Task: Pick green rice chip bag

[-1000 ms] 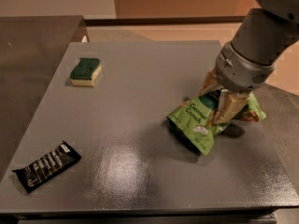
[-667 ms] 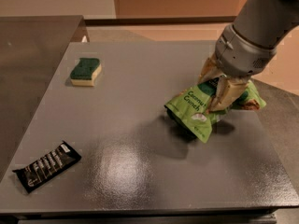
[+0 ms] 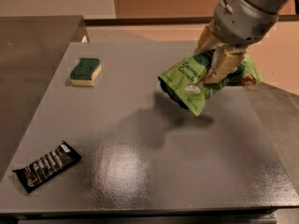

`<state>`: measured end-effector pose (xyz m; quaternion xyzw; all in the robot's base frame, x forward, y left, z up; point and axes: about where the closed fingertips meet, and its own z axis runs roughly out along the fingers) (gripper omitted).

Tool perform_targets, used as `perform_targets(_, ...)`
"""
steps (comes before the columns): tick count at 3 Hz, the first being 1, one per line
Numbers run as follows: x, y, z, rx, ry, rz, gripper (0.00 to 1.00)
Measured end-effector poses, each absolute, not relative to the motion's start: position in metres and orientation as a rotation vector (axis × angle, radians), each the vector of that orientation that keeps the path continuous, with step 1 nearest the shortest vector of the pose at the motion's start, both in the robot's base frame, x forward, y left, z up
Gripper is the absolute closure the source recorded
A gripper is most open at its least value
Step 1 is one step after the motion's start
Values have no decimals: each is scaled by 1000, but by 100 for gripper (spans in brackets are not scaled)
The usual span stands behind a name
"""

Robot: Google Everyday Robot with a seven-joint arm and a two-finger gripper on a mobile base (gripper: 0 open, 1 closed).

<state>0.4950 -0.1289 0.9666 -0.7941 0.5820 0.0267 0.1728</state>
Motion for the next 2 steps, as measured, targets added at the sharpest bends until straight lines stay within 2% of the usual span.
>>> perform_targets(2,508,-123,988,-2208,1626,34,100)
